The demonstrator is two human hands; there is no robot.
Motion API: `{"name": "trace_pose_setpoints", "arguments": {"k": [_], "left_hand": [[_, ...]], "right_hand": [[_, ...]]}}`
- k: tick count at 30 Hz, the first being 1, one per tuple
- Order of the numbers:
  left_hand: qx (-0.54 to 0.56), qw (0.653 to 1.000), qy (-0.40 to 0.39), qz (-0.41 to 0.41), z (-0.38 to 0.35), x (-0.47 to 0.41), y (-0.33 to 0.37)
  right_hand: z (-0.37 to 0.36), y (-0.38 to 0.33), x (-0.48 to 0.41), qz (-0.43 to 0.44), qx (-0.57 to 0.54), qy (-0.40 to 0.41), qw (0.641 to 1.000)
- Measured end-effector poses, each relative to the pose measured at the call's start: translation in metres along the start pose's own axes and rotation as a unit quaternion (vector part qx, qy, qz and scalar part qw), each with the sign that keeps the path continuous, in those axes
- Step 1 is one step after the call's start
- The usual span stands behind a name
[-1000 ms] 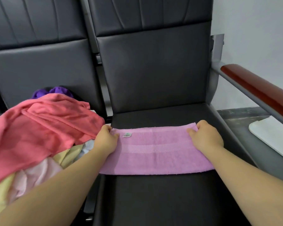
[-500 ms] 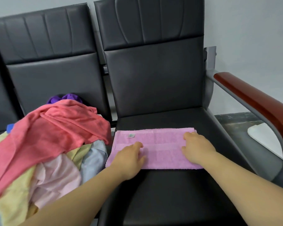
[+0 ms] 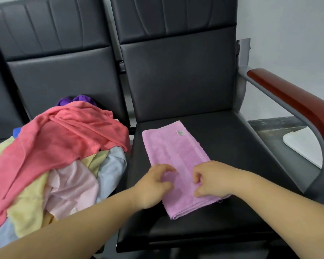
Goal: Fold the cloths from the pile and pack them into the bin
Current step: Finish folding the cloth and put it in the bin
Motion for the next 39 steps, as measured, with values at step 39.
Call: {"name": "trace_pose_setpoints", "arguments": {"k": [39], "left_hand": [[0.170, 0.962, 0.209, 0.048, 0.081, -0.025, -0.027]], "right_hand": [[0.040, 0.018, -0.043, -0.027, -0.419, 0.182, 0.889]]}}
Point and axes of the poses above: each hand's wrist, its own x-axis away from the middle knuckle, its own z-axis out of the back of the hand, y = z × x, the point moved 3 cm from there along -x, towards the middle knuckle, and after that the axes turned 11 degrees about -y, right-handed, at the moved point
